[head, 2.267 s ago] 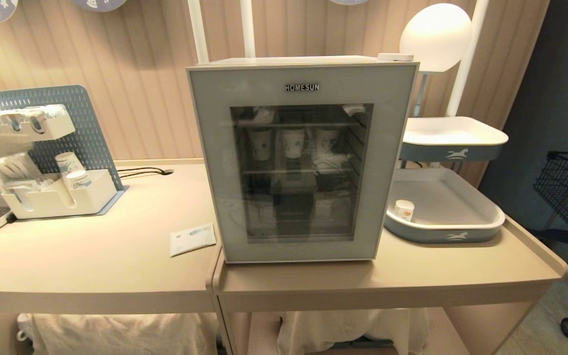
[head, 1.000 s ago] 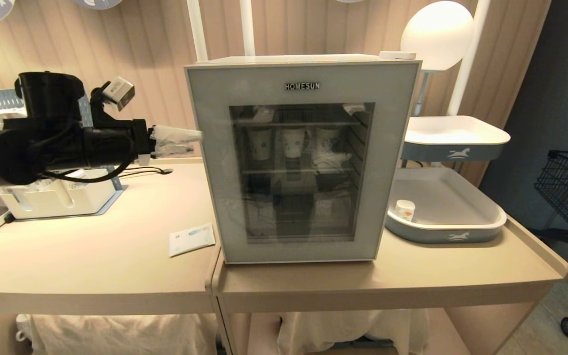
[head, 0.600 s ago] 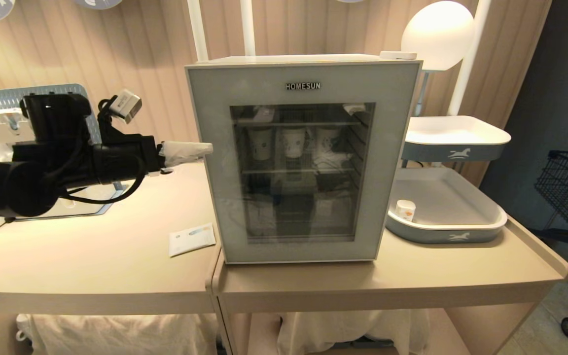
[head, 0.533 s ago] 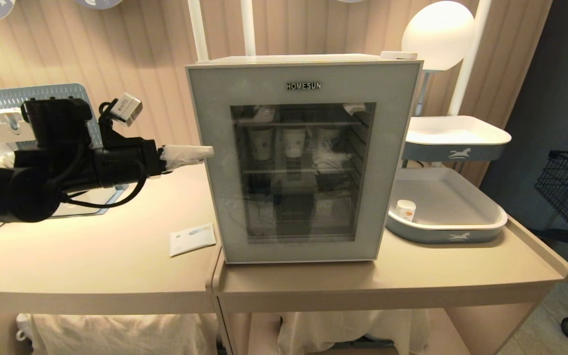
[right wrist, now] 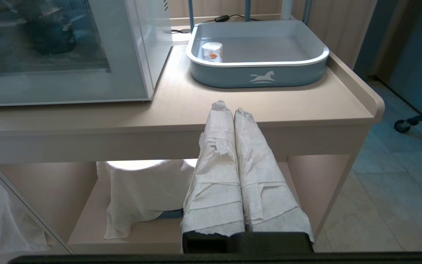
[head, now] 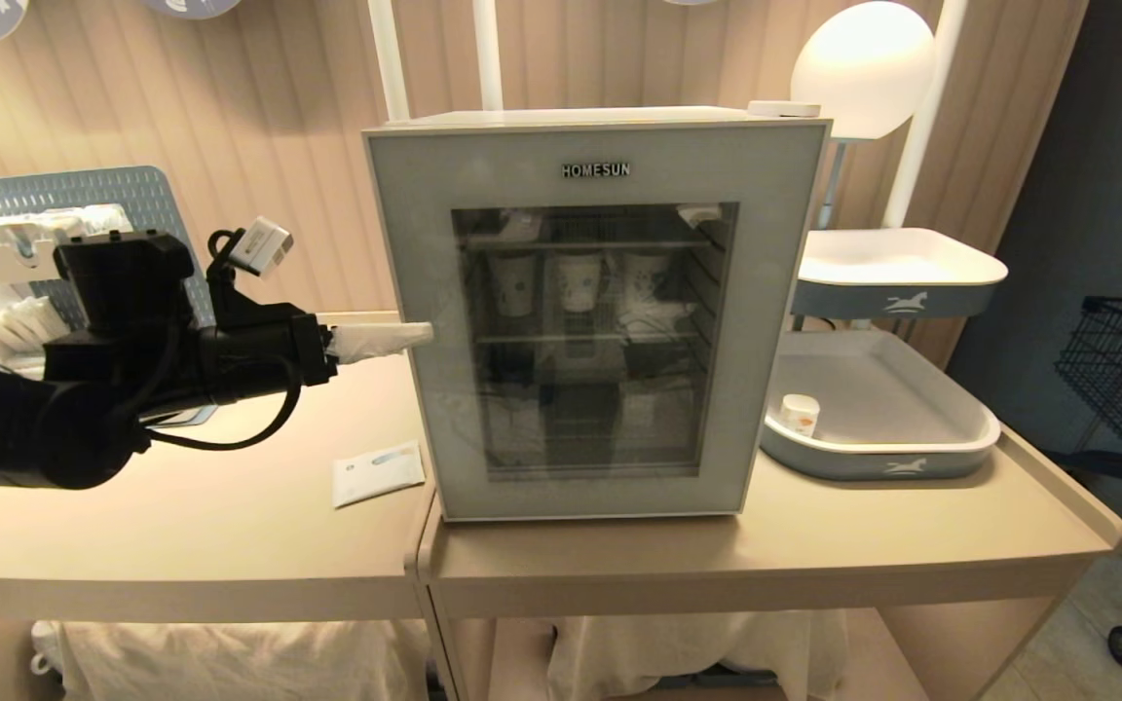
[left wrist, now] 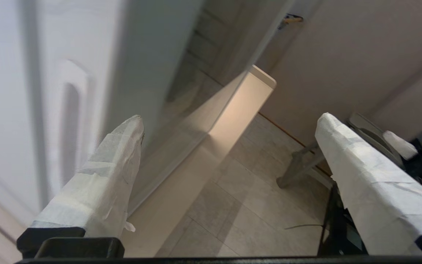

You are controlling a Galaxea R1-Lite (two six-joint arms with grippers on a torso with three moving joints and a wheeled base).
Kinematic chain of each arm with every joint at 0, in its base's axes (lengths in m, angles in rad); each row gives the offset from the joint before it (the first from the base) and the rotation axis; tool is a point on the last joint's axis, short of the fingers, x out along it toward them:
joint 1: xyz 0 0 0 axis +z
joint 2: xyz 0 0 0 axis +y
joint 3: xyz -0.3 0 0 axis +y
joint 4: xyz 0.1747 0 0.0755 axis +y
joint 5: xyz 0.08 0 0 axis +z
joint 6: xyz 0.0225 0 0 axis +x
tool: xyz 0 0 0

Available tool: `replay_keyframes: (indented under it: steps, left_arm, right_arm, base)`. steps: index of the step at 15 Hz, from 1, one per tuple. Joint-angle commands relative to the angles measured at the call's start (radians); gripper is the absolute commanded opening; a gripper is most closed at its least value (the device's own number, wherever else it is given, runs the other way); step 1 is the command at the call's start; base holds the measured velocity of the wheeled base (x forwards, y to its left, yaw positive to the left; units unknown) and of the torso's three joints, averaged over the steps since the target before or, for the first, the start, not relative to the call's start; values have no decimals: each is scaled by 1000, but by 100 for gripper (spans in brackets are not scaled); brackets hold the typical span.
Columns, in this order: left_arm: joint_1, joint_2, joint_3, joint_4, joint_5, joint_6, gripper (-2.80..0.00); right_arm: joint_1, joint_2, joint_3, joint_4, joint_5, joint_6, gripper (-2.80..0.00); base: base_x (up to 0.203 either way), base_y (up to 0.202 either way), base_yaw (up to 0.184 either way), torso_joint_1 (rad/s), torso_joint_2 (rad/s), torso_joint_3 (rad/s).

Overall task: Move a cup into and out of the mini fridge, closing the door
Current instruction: Open the freezer door

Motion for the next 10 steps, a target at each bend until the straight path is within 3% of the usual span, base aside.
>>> replay_keyframes:
  steps: [1, 6, 10]
  left_arm:
    - [20, -15, 21, -4, -5, -3, 0]
    - [69, -41, 95, -43, -6, -1, 0]
    - [69, 9, 65, -72, 1, -4, 0]
  right_arm:
    - [0, 2, 0, 0, 0, 0, -280]
    - [0, 2, -1, 0, 2, -1, -280]
    - [0, 2, -1, 0, 2, -3, -280]
  base:
    - [0, 0, 0, 0, 0, 0]
    - [0, 0, 0, 0, 0, 0]
    - [0, 0, 0, 0, 0, 0]
